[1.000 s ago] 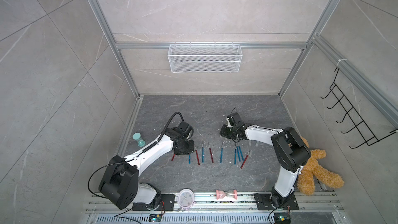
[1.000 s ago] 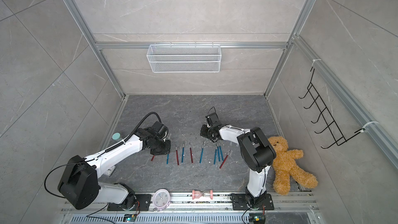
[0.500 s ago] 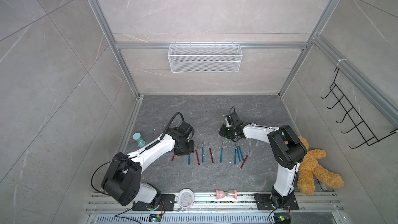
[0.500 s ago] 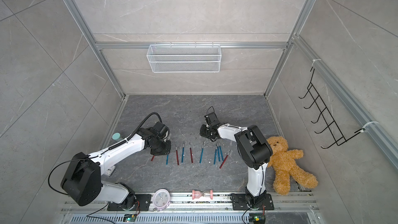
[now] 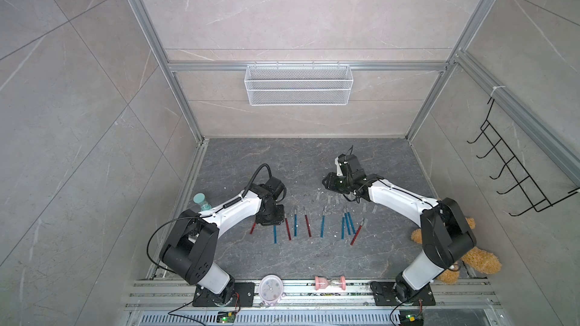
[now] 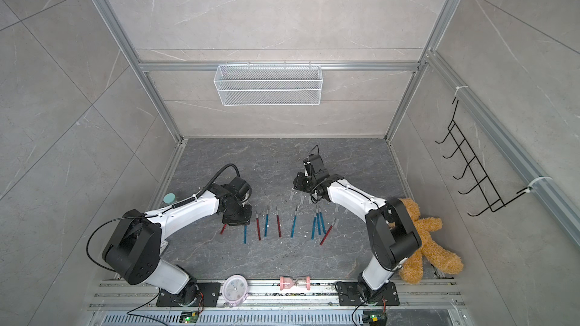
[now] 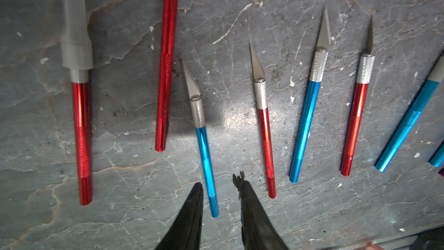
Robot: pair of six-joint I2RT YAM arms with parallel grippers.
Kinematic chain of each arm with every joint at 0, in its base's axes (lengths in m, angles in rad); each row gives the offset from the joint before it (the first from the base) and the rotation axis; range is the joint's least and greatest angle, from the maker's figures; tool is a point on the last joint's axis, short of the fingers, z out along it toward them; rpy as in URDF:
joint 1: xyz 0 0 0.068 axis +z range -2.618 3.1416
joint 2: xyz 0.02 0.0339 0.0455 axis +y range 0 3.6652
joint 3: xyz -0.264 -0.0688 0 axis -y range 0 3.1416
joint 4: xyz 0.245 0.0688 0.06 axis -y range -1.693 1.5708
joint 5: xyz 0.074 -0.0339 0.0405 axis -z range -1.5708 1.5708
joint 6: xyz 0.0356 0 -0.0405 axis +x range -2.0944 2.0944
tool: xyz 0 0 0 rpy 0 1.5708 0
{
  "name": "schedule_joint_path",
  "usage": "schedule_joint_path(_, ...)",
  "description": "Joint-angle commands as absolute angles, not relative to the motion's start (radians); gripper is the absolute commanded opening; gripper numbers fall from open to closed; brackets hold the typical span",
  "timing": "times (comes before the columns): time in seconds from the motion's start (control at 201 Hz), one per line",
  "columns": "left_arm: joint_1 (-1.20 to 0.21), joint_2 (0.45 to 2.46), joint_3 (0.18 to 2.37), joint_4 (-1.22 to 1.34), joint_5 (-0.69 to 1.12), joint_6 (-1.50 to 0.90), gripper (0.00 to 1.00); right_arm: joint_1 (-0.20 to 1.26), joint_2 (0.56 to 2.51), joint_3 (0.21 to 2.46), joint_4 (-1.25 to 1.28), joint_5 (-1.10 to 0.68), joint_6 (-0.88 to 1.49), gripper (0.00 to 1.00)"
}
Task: Remove protective caps from carving knives
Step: Place the carving knife at the center of the board, then pick up the carving knife from the center of the board.
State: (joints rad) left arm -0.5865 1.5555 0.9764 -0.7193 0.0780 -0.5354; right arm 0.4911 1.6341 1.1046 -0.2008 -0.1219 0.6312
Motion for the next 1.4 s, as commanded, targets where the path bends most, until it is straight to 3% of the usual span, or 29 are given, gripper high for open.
schedule_joint_path(0.0, -0.581, 1.581, 1.021, -0.721, 0.064, -0.511, 0.33, 0.490, 1.585, 1.065, -0.307, -0.093, 0.576, 0.42)
schedule_joint_path(0.328, -0.581, 1.574, 1.065, -0.736, 0.069, -0.503, 0.41, 0.491, 1.434, 0.877, -0.272, -0.087, 0.583, 0.44)
schedule_joint_path(0.562, -0.575, 1.565, 1.095, -0.786, 0.018, -0.482, 0.71, 0.490, 1.347, 0.828, -0.276, -0.109, 0.571, 0.48)
schedule_joint_path(0.712, -0.535, 1.551, 1.093, -0.804, 0.001, -0.467, 0.80, 0.491, 1.289, 0.829, -0.319, -0.117, 0.553, 0.52)
schedule_joint_path(1.065, -0.364, 1.502, 1.032, -0.841, -0.016, -0.409, 0.80, 0.491, 1.204, 0.831, -0.342, -0.121, 0.548, 0.72)
schedule_joint_path(1.184, -0.326, 1.496, 1.017, -0.858, -0.027, -0.409, 0.75, 0.492, 1.206, 0.845, -0.354, -0.121, 0.550, 0.78)
schedule_joint_path(1.299, -0.325, 1.492, 1.015, -0.839, 0.002, -0.417, 0.71, 0.490, 1.201, 0.842, -0.353, -0.103, 0.560, 0.99)
schedule_joint_path(1.393, -0.346, 1.506, 1.031, -0.839, -0.006, -0.415, 0.69, 0.491, 1.206, 0.840, -0.347, -0.106, 0.562, 1.00)
